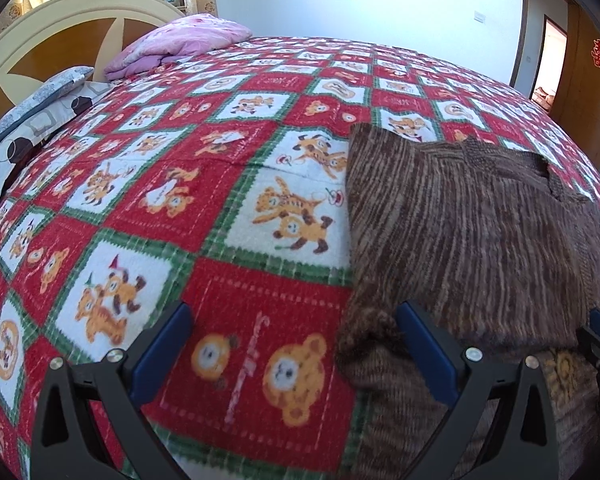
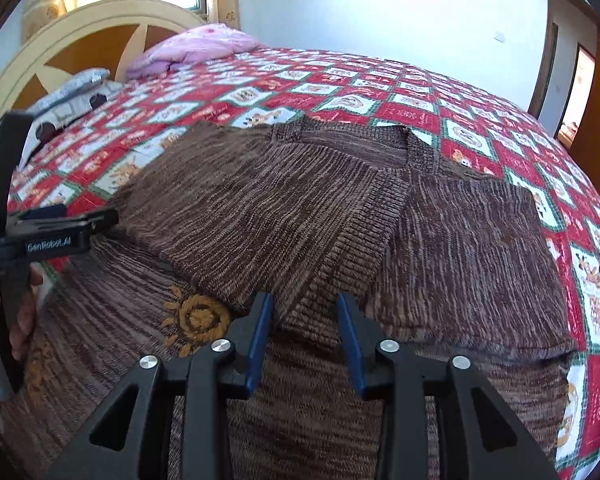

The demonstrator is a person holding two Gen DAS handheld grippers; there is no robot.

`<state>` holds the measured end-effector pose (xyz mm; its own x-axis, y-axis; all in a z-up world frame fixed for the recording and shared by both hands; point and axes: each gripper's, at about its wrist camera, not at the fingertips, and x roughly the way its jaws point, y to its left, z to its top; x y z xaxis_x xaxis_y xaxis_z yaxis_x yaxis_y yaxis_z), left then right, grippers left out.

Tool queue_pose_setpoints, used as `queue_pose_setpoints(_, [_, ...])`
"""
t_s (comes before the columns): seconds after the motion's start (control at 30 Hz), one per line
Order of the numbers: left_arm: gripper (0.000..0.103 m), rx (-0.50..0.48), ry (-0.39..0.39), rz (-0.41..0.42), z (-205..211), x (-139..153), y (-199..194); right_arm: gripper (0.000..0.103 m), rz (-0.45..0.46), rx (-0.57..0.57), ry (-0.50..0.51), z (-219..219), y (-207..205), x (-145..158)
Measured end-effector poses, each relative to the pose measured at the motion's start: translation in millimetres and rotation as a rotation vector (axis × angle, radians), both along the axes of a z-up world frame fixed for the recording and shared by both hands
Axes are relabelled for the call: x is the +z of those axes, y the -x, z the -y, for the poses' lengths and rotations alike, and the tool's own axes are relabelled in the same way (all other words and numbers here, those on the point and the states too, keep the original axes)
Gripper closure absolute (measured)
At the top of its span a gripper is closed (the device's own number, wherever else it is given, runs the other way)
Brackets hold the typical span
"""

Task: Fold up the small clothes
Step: 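Release the folded side with the right gripper and smooth it flat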

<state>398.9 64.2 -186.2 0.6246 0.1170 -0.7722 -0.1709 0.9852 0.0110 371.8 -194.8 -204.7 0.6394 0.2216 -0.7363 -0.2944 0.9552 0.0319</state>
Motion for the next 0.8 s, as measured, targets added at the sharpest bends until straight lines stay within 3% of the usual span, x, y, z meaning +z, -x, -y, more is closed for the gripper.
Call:
queue_pose_setpoints(0.03, [0.000, -0.003, 0.009, 0.002, 0, 2, 5, 0.049, -0.013, 0.000, -0.012, 4, 3, 0])
queue_pose_setpoints(0.4, [0.000, -0.105, -0.003, 0.037, 17, 13, 61, 0.049, -0.011, -0.058, -0.073, 40, 47, 5])
queue_pose_setpoints(0.8, [0.000, -0.142, 0.015, 0.080, 23, 25, 114, 0.046, -0.043, -0.050, -0.030, 50, 106, -1])
